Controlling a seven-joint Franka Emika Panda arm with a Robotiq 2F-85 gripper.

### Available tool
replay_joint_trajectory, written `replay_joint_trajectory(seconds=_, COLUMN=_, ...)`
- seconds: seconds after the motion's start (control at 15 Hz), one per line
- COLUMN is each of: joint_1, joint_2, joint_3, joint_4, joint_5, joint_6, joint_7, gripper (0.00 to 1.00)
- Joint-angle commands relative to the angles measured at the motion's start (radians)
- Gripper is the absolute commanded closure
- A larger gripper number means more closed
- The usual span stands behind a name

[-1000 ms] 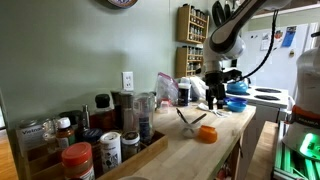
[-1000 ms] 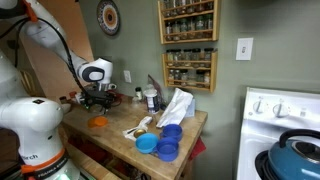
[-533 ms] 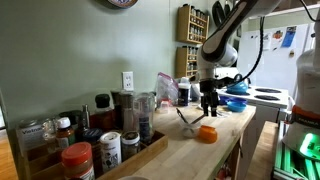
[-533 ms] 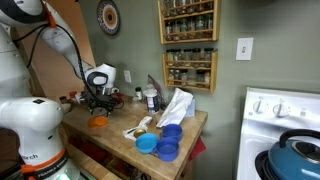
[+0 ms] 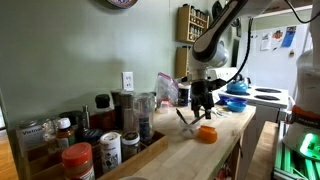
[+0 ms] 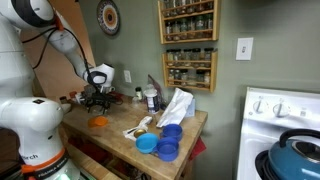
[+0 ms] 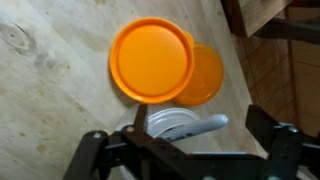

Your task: Place the orange lid on top of the container on the blue jar

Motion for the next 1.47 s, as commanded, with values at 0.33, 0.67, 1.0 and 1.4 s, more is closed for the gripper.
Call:
replay_joint_trajectory(seconds=0.33, joint_1=-0.026, joint_2=-0.001, joint_3=0.021, joint_4=0.000, joint_5=-0.002, joint_6=-0.002, joint_7=0.002, gripper=0.00)
replay_joint_trajectory(seconds=0.67, joint_1=-0.035, joint_2=0.001, joint_3=0.019, joint_4=-0.025, joint_5=-0.117, joint_6=0.008, joint_7=0.027, gripper=0.00)
replay_joint_trajectory(seconds=1.0, joint_1=-0.049, joint_2=-0.014, joint_3=0.022, joint_4=-0.044, joint_5=-0.109, joint_6=0.011, joint_7=0.022, gripper=0.42)
replay_joint_trajectory(seconds=1.4, joint_1=-0.034, joint_2=-0.005, joint_3=0.048, joint_4=-0.053, joint_5=-0.164, joint_6=0.009, joint_7=0.103, gripper=0.89)
